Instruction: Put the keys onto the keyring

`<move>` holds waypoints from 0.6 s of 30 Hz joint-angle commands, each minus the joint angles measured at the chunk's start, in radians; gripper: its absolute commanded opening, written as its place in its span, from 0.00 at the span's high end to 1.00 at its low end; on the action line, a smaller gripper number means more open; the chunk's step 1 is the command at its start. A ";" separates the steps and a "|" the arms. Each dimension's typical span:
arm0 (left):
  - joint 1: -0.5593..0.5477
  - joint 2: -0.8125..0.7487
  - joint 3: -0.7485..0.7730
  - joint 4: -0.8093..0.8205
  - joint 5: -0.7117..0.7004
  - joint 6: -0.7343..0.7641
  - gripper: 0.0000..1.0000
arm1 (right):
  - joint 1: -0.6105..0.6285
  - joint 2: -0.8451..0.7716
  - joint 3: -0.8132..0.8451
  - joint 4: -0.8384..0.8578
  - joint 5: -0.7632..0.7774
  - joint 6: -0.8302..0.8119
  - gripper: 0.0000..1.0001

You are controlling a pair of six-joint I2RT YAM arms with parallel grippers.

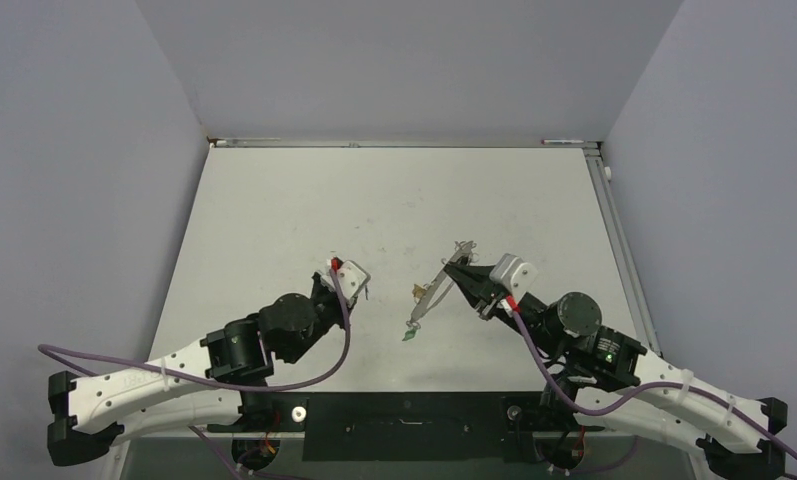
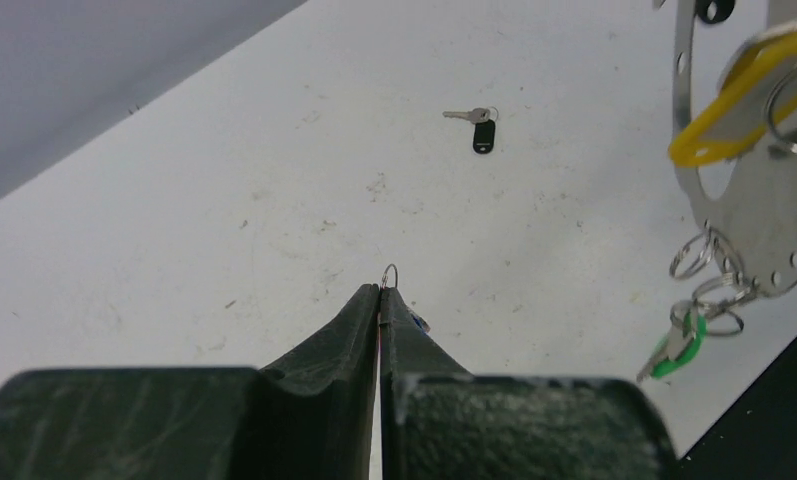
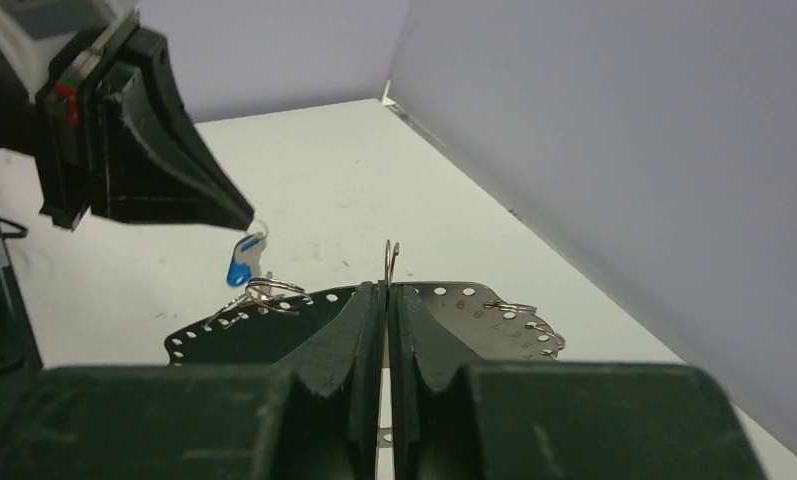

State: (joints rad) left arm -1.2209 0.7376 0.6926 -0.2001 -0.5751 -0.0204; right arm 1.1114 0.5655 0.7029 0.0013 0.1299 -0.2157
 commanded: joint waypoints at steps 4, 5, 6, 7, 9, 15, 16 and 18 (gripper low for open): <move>0.003 -0.069 0.007 0.119 0.091 0.262 1.00 | -0.007 0.083 0.061 0.009 -0.234 -0.011 0.95; 0.003 -0.075 0.005 0.120 0.110 0.288 1.00 | -0.008 0.087 0.058 0.009 -0.258 -0.011 0.95; 0.002 -0.083 0.005 0.122 0.129 0.307 1.00 | -0.007 0.093 0.053 0.011 -0.280 -0.013 0.95; 0.003 -0.091 0.007 0.123 0.143 0.321 1.00 | -0.008 0.097 0.049 0.012 -0.299 -0.016 0.95; 0.003 -0.112 0.003 0.130 0.166 0.362 1.00 | -0.007 0.105 0.044 0.013 -0.327 -0.022 0.95; 0.004 -0.179 -0.027 0.157 0.286 0.471 1.00 | -0.006 0.134 0.047 0.007 -0.445 -0.050 0.95; 0.004 -0.190 -0.038 0.163 0.310 0.483 1.00 | -0.005 0.140 0.052 0.003 -0.475 -0.056 0.95; 0.004 -0.215 -0.063 0.181 0.357 0.497 1.00 | -0.004 0.142 0.056 0.003 -0.498 -0.070 0.95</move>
State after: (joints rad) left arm -1.2209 0.5602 0.6636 -0.0975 -0.3439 0.3973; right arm 1.1114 0.7002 0.7105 -0.0574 -0.2527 -0.2527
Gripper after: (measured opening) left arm 0.003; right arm 0.058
